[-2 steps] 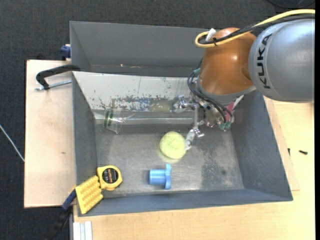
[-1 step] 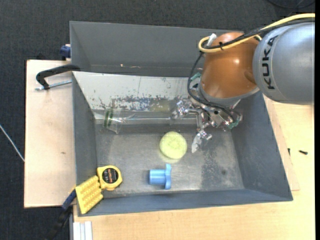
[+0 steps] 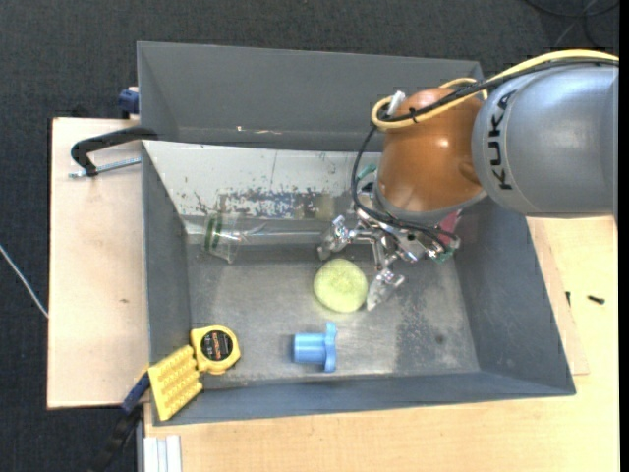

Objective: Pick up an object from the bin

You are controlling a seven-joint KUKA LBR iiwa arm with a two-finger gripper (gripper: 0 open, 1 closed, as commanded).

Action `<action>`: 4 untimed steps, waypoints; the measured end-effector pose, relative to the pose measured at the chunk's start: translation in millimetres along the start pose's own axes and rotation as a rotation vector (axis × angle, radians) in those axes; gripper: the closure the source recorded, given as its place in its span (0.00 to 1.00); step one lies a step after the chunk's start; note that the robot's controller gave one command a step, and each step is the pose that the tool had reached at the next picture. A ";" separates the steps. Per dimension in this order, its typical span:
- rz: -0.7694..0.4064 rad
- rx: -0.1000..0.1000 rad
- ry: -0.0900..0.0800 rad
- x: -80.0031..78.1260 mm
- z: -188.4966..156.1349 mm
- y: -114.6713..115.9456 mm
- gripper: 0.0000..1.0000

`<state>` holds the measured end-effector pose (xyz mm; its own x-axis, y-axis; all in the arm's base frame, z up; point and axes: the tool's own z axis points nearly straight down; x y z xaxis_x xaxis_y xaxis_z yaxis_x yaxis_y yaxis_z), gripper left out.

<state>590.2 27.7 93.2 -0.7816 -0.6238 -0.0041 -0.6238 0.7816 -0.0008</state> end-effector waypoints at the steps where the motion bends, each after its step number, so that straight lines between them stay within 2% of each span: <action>1: -0.207 -0.002 0.005 -9.0 15.3 8.4 1.00; 4: -0.206 -0.001 0.000 -8.6 7.8 9.2 1.00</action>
Offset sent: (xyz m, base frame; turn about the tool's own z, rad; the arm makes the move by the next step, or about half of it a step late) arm 0.0000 0.0000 0.0000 0.0000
